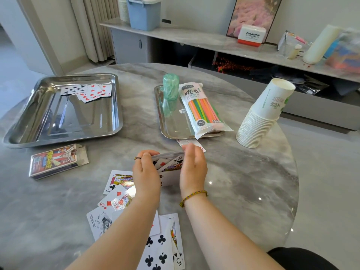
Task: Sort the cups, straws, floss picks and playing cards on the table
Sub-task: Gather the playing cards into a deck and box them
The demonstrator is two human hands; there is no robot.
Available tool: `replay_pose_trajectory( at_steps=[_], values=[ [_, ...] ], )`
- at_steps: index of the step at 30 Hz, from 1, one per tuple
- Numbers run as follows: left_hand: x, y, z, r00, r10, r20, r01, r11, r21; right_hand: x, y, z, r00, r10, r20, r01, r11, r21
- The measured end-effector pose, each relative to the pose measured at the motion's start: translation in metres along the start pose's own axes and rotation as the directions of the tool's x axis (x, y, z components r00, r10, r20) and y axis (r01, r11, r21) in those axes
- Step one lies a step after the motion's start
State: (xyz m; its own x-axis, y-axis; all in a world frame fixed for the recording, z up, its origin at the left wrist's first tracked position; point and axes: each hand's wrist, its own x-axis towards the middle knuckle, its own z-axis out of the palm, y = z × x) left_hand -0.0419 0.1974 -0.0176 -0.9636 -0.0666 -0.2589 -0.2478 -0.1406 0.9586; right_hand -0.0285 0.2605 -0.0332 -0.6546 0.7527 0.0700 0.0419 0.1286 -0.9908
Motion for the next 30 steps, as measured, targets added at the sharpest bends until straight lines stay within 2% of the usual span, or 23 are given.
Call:
replay_pose_trajectory(
  at_steps=[1,3,7,10,14,16,19,22,25,28,30],
  values=[
    [0.0,0.001,0.001,1.0,-0.004,-0.004,0.004,1.0,-0.006,0.0,0.003,0.0,0.998,-0.053,0.029,0.055,0.996,-0.069],
    [0.0,0.003,0.0,1.0,-0.01,-0.029,0.009,1.0,-0.024,0.001,0.008,0.0,0.998,-0.048,0.044,0.052,0.994,-0.095],
    [0.007,0.0,-0.004,0.985,-0.135,-0.112,0.125,0.988,-0.094,0.006,0.006,-0.001,0.994,0.1,-0.037,-0.097,0.993,0.066],
    [0.01,-0.01,-0.006,0.974,-0.205,-0.096,0.191,0.972,-0.134,0.01,0.002,0.0,0.971,0.231,-0.068,-0.214,0.958,0.191],
    [0.009,-0.011,-0.006,0.98,-0.177,-0.088,0.164,0.977,-0.133,0.015,0.012,-0.001,0.861,0.48,-0.167,-0.388,0.832,0.396],
    [0.006,-0.009,-0.004,0.993,-0.098,-0.062,0.092,0.991,-0.092,0.015,0.012,-0.003,0.845,0.513,-0.148,-0.434,0.821,0.371],
    [0.0,-0.01,0.0,1.0,0.025,0.009,-0.025,1.0,-0.003,0.007,0.001,-0.003,0.921,0.386,-0.056,-0.354,0.888,0.294],
    [0.001,-0.011,0.001,0.999,0.042,0.004,-0.042,0.994,0.098,-0.001,-0.002,0.0,0.979,0.199,0.037,-0.202,0.963,0.177],
    [0.004,-0.011,0.002,0.998,0.056,-0.003,-0.055,0.992,0.114,-0.003,0.006,0.003,1.0,0.007,0.004,-0.007,0.999,0.032],
    [0.004,-0.012,0.003,0.993,0.115,0.013,-0.116,0.98,0.164,-0.002,0.015,0.003,0.978,-0.202,-0.052,0.189,0.964,-0.186],
    [0.005,-0.013,0.002,0.991,0.137,0.014,-0.137,0.974,0.179,-0.001,0.017,0.003,0.983,-0.183,-0.03,0.177,0.974,-0.139]
  ],
)
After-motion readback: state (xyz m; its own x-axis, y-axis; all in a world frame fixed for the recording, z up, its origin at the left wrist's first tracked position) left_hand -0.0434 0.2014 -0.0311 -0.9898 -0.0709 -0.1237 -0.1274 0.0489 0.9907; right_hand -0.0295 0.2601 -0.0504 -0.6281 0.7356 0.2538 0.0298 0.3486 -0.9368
